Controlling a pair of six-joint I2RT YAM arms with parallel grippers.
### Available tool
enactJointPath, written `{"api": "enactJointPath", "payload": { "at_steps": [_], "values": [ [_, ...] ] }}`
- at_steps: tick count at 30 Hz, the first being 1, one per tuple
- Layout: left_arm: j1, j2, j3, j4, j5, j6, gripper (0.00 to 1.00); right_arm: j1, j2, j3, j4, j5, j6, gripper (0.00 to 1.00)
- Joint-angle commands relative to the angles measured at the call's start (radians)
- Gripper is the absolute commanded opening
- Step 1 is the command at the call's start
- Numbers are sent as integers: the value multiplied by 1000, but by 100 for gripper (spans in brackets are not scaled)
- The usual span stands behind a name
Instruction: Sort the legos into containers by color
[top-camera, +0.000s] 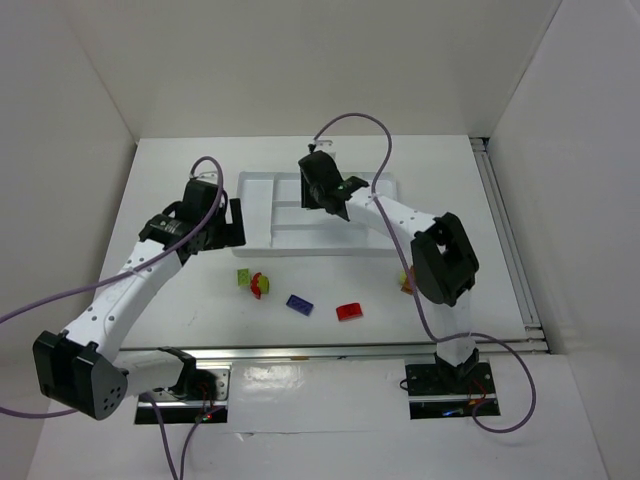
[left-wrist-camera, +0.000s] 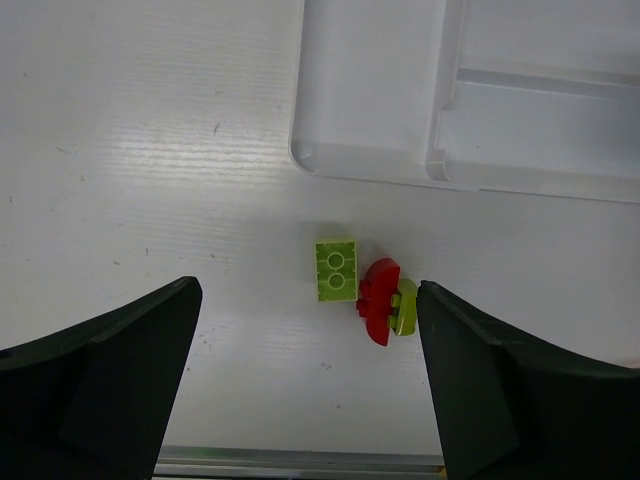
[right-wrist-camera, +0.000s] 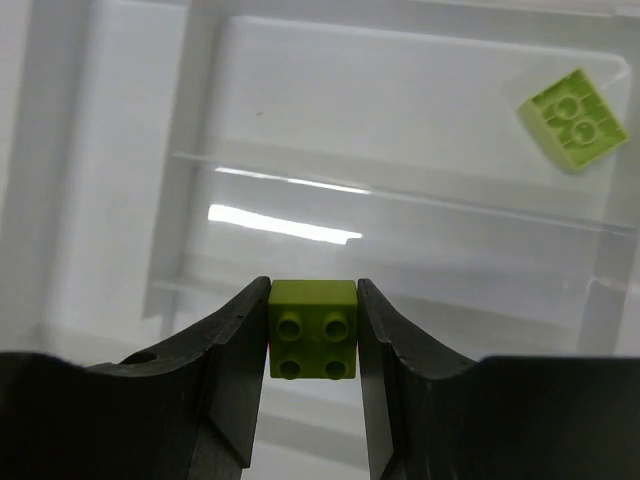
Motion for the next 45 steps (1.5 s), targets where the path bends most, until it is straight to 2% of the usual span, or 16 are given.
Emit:
{"api": "enactJointPath", "payload": {
  "at_steps": [1, 5, 10, 11, 12, 16, 19, 21, 25, 26, 27, 28, 31, 37, 41, 45],
  "values": [
    [-3, 20, 38, -19, 8, 3, 100, -31, 77, 74, -38, 83, 1, 40],
    [-3, 31, 38, -28, -20, -20, 100, -57, 123, 86, -15, 59, 10, 41],
    [-3, 19, 16, -2, 58, -9, 100, -86, 166, 105, -26, 74, 10, 48],
    [-3, 28, 16, -2, 58, -9, 100, -86, 166, 105, -35, 74, 10, 54],
    [-3, 28, 16, -12, 46, -21, 100, -86, 157, 105, -35, 64, 10, 71],
    [-3, 69, 16, -34, 32, -43, 98, -97, 116, 80, -25, 63, 10, 86],
    [-3, 69, 16, -34, 23, -55, 96, -86, 47, 51, -57, 102, 10, 84],
    [-3, 56, 16, -34, 12, -55, 95, -43, -84, -12, -71, 175, 10, 75],
    [-3, 22, 16, -34, -14, -55, 95, 38, -391, -320, -74, 202, 53, 75],
    [-3, 13, 27, -34, -23, -55, 95, 66, -450, -448, -87, 189, 76, 75],
    [-3, 13, 27, -34, -23, -55, 95, 81, -555, -505, -122, 165, 122, 79],
    [-3, 13, 27, -34, -9, -55, 95, 98, -605, -618, -144, 151, 151, 79],
    [-3, 2, 27, -34, 9, -55, 95, 169, -752, -760, -196, 18, 173, 79],
    [-13, 33, 50, -34, 47, -55, 95, 299, -834, -941, -270, -33, 348, 84],
    [-13, 33, 59, -34, 57, -55, 95, 321, -771, -963, -181, -90, 359, 84],
    [-13, 33, 69, -34, 47, -45, 95, 330, -658, -936, -173, -55, 337, 84]
  ]
}}
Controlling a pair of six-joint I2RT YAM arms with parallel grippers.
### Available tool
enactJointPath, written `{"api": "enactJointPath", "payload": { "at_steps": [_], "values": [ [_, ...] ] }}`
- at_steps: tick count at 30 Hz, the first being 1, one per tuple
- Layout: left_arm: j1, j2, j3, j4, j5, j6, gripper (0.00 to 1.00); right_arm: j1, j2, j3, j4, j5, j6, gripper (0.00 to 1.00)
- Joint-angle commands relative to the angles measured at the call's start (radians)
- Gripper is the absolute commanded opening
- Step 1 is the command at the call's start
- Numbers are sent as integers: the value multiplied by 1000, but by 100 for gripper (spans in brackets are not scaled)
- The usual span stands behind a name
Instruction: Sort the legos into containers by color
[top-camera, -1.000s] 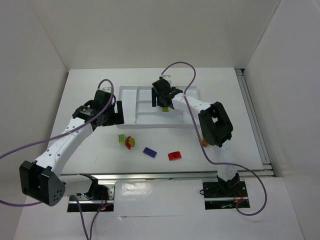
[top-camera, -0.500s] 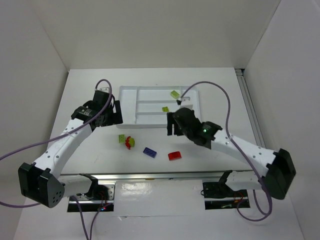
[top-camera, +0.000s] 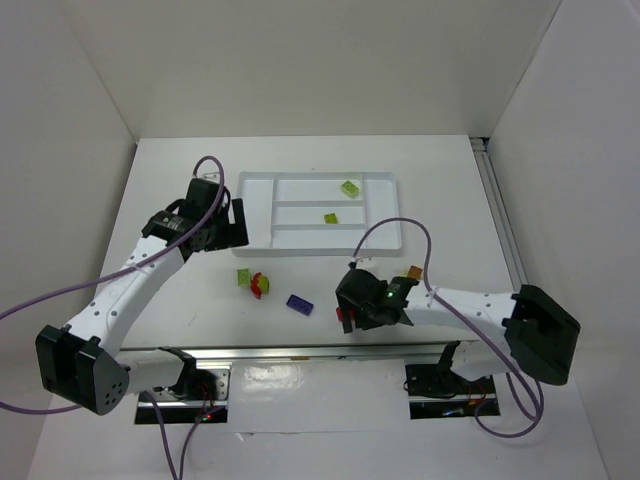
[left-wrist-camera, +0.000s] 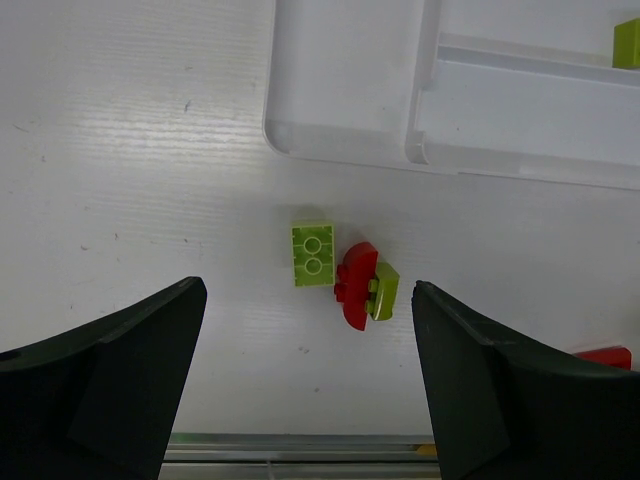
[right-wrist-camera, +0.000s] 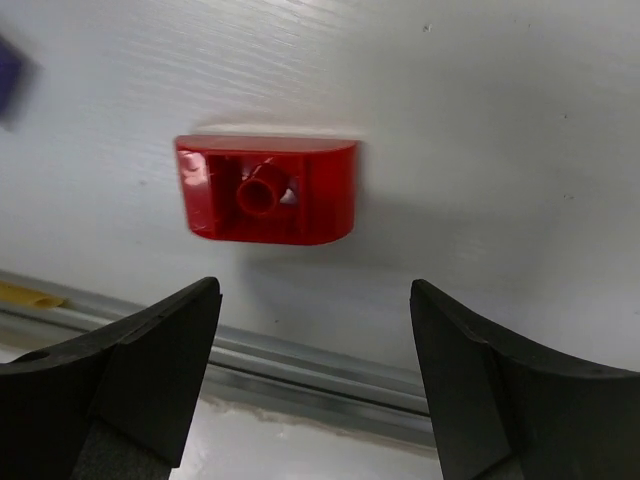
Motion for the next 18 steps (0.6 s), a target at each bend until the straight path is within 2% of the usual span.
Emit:
{"api": "enactJointPath", "payload": {
  "at_steps": [1, 9, 13, 17, 18],
  "values": [
    [-6, 2, 46, 0, 3, 4, 95, 28, 109, 44, 26, 48, 20, 83],
    [-6, 22, 65, 0, 21, 4, 95, 37, 250, 135, -31, 175, -3, 87],
    [-6, 32, 65, 0, 22, -5, 95, 37, 319, 182, -13, 231, -41, 96],
    [-15, 32, 65, 0, 11, -5, 95, 5, 378, 213, 7, 254, -72, 96],
    [-15, 23, 56, 0, 11, -5, 95, 5, 390, 213, 32, 229, -86, 92]
  ]
}}
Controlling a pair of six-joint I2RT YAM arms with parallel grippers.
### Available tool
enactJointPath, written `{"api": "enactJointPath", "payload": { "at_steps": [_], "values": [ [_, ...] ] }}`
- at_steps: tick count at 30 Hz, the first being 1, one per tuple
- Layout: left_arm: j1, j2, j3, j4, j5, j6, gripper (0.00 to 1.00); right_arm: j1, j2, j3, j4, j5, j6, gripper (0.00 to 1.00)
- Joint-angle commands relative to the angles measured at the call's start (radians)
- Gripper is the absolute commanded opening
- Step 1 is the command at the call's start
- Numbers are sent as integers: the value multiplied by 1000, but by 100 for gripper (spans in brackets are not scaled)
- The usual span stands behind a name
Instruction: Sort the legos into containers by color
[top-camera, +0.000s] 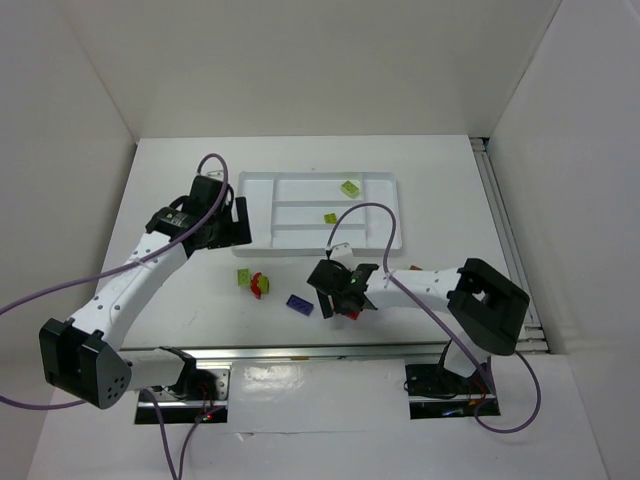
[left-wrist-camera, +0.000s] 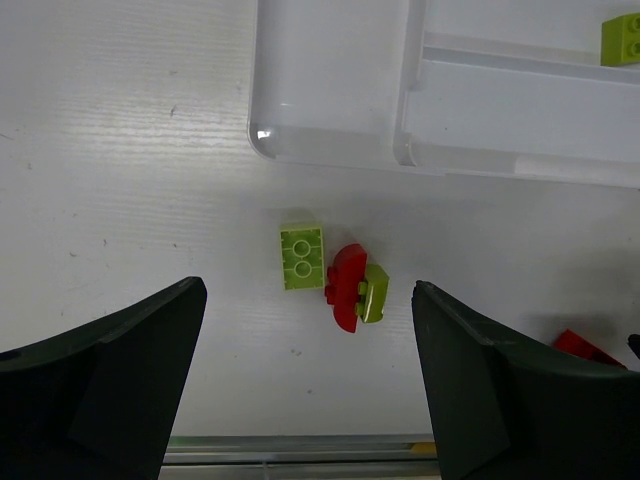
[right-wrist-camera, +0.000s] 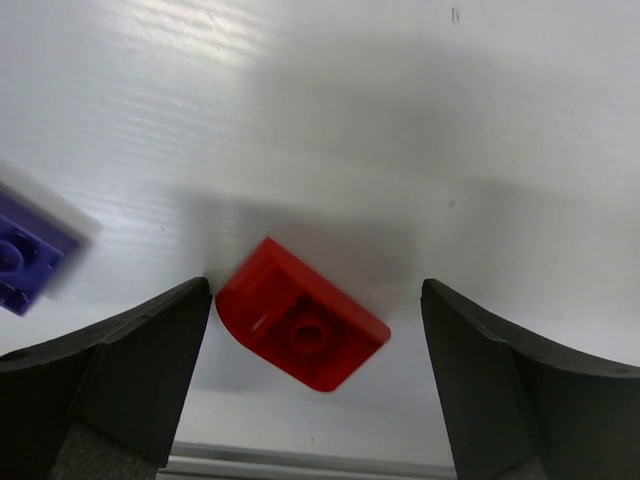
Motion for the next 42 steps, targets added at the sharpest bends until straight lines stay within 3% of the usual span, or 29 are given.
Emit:
{"api": "enactJointPath", "payload": {
  "at_steps": [1, 7, 9, 10, 11, 14, 25, 33, 35, 37, 39, 41, 42],
  "values": [
    [-7, -9, 30, 0, 0, -5, 95, -15, 50, -6, 23, 44, -43, 90],
    [-7, -18, 19, 0, -9, -14, 95, -15, 31, -27, 34, 6, -43, 65],
    [-7, -9, 19, 0, -9, -14, 95, -15, 21, -38, 43, -17, -43, 67],
    [-7, -9, 19, 0, -9, -14, 95, -15, 21, -38, 43, -18, -43, 74],
    [-7, -9, 19, 0, 0, -14, 95, -15, 11, -38, 43, -18, -43, 87],
    [-7, -9, 19, 0, 0, -14, 95, -15, -15, -58, 43, -59, -70, 93],
    [-16, -9, 19, 0, 0, -23, 95, -15, -114, -118, 86, -162, -129, 81],
    [-16, -9, 28, 0, 0, -23, 95, -15, -20, -58, 86, -36, -158, 67],
    [-16, -9, 28, 0, 0, -23, 95, -15, 13, -39, 75, -5, -158, 71],
    [-16, -9, 28, 0, 0, -23, 95, -15, 58, -21, 51, 16, -170, 83],
    [-16, -9, 28, 0, 0, -23, 95, -15, 69, -9, 51, 16, -181, 83],
    [-16, -9, 28, 0, 0, -23, 95, -15, 69, -9, 61, 4, -192, 79],
    [-16, -9, 28, 0, 0, -23, 95, -15, 69, -9, 71, 4, -192, 69]
  ]
}}
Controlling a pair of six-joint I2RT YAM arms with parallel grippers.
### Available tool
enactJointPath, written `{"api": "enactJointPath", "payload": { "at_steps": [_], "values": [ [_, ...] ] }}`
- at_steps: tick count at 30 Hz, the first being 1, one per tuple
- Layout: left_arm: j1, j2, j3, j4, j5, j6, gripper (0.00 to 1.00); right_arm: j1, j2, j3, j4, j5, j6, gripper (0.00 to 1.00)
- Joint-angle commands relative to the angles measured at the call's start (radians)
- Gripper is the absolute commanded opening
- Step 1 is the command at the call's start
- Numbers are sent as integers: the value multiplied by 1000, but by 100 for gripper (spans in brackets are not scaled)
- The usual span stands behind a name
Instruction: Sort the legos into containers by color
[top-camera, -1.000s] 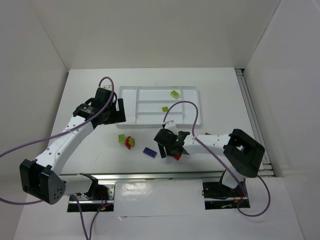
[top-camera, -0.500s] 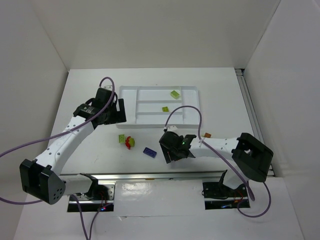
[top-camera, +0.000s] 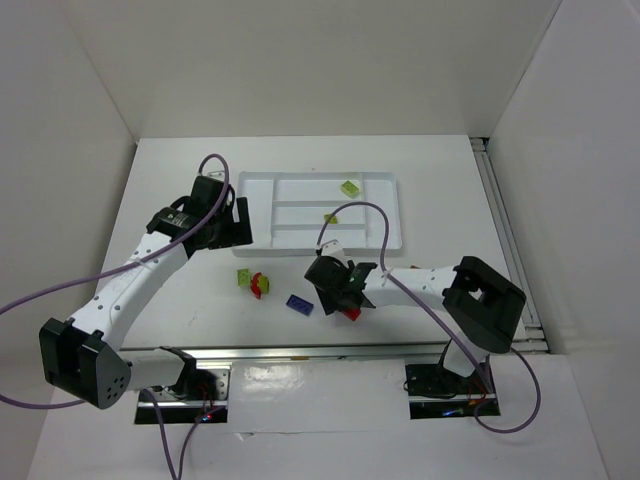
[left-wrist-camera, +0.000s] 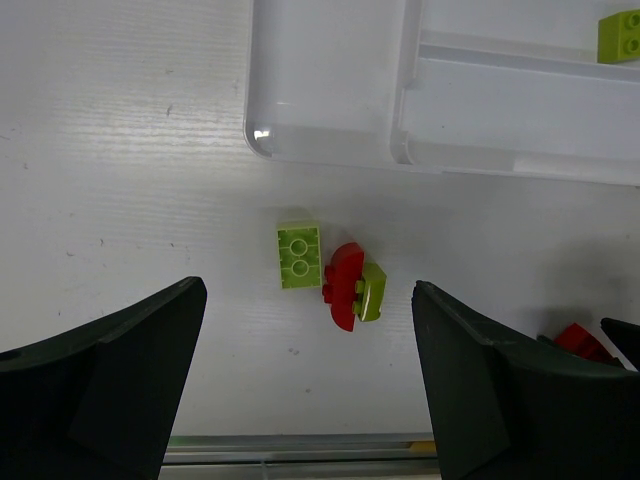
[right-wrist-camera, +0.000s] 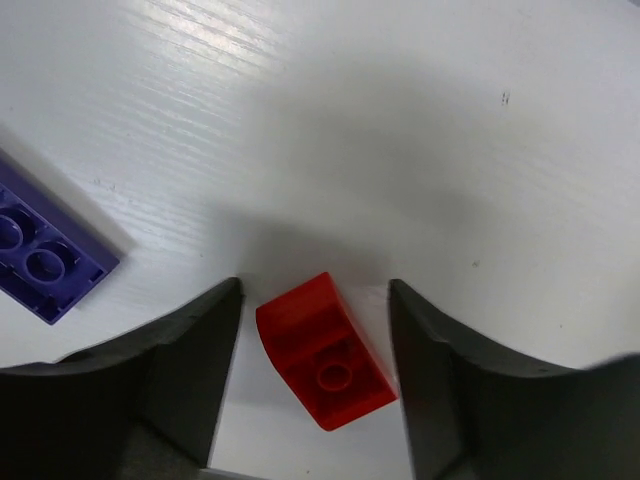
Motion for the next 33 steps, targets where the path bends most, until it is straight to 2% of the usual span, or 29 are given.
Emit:
{"api": "enactJointPath", "payload": {
  "at_steps": [1, 4, 5, 7, 8, 12, 14, 19, 23, 28, 33],
  "values": [
    [-4, -9, 28, 0, 1, -19, 95, -1, 29, -17, -36, 38, -30, 64],
    [-4, -9, 19, 0, 1, -19, 95, -1, 3, -17, -57, 25, -20, 64],
    [-4, -9, 19, 0, 1, -19, 95, -1, -6, -17, -57, 25, -9, 67],
    [-4, -9, 19, 0, 1, -19, 95, -1, -31, -36, -77, 2, 11, 78],
    [-4, -9, 19, 0, 1, -19, 95, -1, -40, -37, -77, -13, 11, 79],
    [-4, -9, 28, 0, 1, -19, 95, -1, -109, -78, -54, -94, 20, 79],
    [-4, -9, 28, 0, 1, -19, 95, -1, -118, -104, -54, -113, 20, 74],
    [-14, 0, 37, 0, 1, -19, 95, -1, -129, -104, -54, -101, 29, 44],
    [-14, 11, 47, 0, 1, -19, 95, 19, -140, -5, -128, -16, 40, 29],
    [-14, 11, 47, 0, 1, -19, 95, 19, -189, 123, -171, 131, 49, 29],
    [-23, 29, 56, -9, -64, -19, 95, -103, -118, 278, -97, 110, -43, 29]
  ]
}}
